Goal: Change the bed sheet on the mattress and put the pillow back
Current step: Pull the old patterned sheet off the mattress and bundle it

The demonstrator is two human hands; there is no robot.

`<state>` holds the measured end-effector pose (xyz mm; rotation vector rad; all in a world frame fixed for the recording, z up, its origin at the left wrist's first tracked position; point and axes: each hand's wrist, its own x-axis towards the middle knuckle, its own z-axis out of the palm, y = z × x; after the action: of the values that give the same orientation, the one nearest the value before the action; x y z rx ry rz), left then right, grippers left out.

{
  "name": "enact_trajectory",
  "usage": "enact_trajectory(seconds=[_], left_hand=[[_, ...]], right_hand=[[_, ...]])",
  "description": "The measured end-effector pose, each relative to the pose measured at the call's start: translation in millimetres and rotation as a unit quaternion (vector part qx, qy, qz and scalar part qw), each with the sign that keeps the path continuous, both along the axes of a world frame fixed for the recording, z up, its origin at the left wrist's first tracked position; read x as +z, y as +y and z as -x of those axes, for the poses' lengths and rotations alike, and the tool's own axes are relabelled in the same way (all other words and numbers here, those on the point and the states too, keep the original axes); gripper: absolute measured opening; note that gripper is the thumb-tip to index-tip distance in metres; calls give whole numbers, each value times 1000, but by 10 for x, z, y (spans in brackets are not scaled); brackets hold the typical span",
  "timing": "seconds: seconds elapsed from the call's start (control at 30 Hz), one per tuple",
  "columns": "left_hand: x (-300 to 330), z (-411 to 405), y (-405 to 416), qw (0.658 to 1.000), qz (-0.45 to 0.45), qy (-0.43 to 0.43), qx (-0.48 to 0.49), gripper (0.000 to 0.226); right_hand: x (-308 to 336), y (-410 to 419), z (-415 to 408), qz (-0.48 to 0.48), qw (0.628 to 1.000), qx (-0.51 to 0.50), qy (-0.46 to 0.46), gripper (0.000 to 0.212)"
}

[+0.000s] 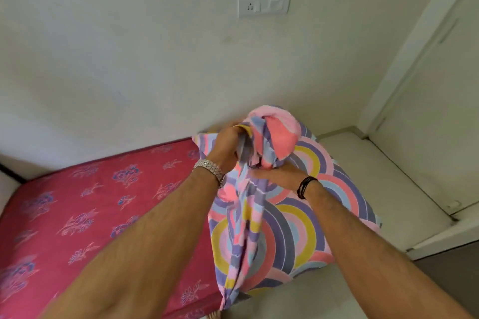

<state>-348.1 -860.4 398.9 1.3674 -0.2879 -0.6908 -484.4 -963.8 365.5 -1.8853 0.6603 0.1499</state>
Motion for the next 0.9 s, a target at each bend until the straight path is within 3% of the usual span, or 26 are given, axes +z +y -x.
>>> enact_trajectory(seconds=[0.1, 0.2, 0.3, 0.37, 0.43, 0.47, 0.57, 0.67, 0.73, 0.8, 0.83, 0.9], left_hand=[[254, 4, -212, 990, 29, 3, -138, 35], [295, -152, -260, 960, 34, -21, -277, 56], [87, -381, -254, 954, -64, -184, -228, 43], [-253, -561, -165, 928, -156, -262, -213, 70], [-515, -627, -11, 915, -198, -221, -275, 98], [-556, -605, 40, 914, -178, -178, -317, 90], [-554, -543, 4, 924, -120, -95, -349, 47], [-559, -623, -58, 929, -122, -83, -340, 35], [-583, -689, -115, 919, -147, -128, -344, 23], [-623, -729, -158, 937, -134, -150, -285, 14], [-656, -755, -176, 957, -117, -127, -232, 16], [-663, -837, -187, 988, -79, -3, -136, 30]], right_hand=[[75, -60, -81, -1, 998, 31, -51, 46], [40, -106, -268, -109, 990, -83, -40, 41], [-118, -147, -465, -63, 978, -139, -145, 36], [-144, -168, -567, -84, 955, -206, -196, 31], [-119, -152, -648, -187, 948, -192, -172, 15], [-131, -151, -716, -249, 940, -175, -153, 15], [-130, -127, -852, -297, 943, -93, -118, 30], [11, -219, -957, -187, 980, -33, -62, 53], [259, -304, -1023, -76, 995, 54, 17, 56], [427, -428, -1129, 8, 993, 113, 38, 54], [468, -530, -1191, -1, 993, 117, 20, 49], [535, -705, -1256, -97, 990, 103, -22, 44]])
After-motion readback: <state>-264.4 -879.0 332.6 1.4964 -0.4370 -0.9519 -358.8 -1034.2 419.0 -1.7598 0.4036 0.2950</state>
